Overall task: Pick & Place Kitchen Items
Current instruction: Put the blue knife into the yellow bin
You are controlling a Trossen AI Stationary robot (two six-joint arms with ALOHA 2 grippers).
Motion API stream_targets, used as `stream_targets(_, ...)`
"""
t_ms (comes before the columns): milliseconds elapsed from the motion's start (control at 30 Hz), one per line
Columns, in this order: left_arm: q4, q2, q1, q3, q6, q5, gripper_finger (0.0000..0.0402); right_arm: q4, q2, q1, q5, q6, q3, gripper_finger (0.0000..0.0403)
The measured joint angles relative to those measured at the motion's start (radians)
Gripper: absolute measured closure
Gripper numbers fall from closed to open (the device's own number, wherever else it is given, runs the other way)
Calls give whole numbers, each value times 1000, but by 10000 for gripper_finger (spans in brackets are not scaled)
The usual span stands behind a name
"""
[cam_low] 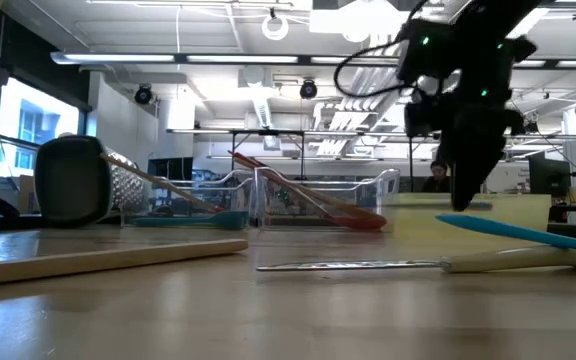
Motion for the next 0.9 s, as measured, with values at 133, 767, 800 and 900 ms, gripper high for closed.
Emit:
stream_targets(133, -1, 0, 0, 0, 6, -8, 222, -33, -125, 45, 73, 62, 4, 373)
stream_targets(767, -7, 0, 8, 0, 22, -25, 222, -384, -489, -259, 545, -42, 154, 373)
stream_targets(800, -8, 0, 8, 0, 22, -25, 222, -383, -487, -293, 536, -62, 154, 373)
stream_targets(900, -18, 0, 6, 0, 18, -22, 222, -377, -471, -389, 501, -113, 154, 373)
